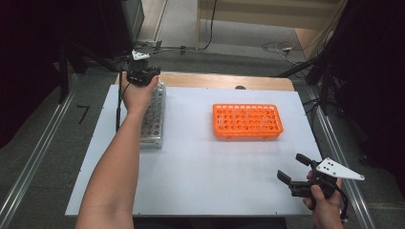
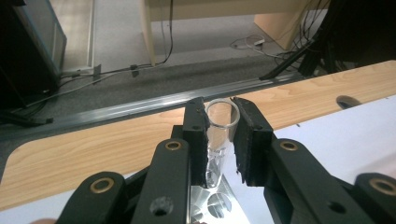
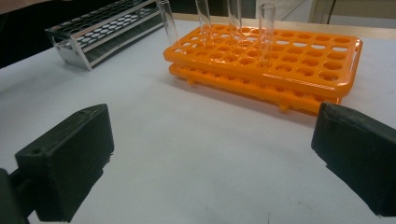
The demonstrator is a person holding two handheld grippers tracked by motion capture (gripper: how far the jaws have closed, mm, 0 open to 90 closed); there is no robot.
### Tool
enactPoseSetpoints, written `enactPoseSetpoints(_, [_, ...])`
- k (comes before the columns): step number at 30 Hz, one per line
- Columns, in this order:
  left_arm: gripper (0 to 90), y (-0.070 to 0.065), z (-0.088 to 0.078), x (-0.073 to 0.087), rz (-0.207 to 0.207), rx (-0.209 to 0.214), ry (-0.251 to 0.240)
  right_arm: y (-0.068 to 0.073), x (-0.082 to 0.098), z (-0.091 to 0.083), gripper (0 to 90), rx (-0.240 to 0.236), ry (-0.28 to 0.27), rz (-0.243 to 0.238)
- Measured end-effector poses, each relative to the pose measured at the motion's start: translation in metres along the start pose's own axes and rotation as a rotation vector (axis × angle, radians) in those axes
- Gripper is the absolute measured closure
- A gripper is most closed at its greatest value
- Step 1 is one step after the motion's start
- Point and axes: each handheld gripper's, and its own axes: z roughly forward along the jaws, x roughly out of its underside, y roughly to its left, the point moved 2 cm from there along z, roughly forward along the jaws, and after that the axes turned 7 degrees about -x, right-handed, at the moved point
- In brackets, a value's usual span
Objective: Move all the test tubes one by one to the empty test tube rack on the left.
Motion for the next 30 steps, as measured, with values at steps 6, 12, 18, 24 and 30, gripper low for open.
enactPoseSetpoints(6, [75.8, -0.002, 0.010, 0.005, 0.030, -0.013, 0.035, -0.001, 0.000, 0.001, 0.0, -0.001, 0.002, -0.002])
enactPoseSetpoints(12, [75.8, -0.003, 0.021, 0.012, 0.039, -0.022, 0.083, 0.001, 0.000, 0.002, 0.0, -0.001, 0.005, -0.009])
enactPoseSetpoints(18, [75.7, -0.004, 0.027, 0.017, 0.035, -0.013, 0.118, 0.001, 0.000, 0.002, 0.0, -0.001, 0.010, -0.008])
enactPoseSetpoints(24, [75.4, -0.002, 0.030, 0.020, 0.006, -0.002, 0.147, 0.001, 0.001, 0.003, 0.0, -0.003, 0.014, -0.005])
enactPoseSetpoints(30, [63.9, 0.000, 0.026, 0.017, -0.062, 0.019, 0.141, 0.002, 0.001, 0.004, 0.0, -0.006, 0.018, -0.001])
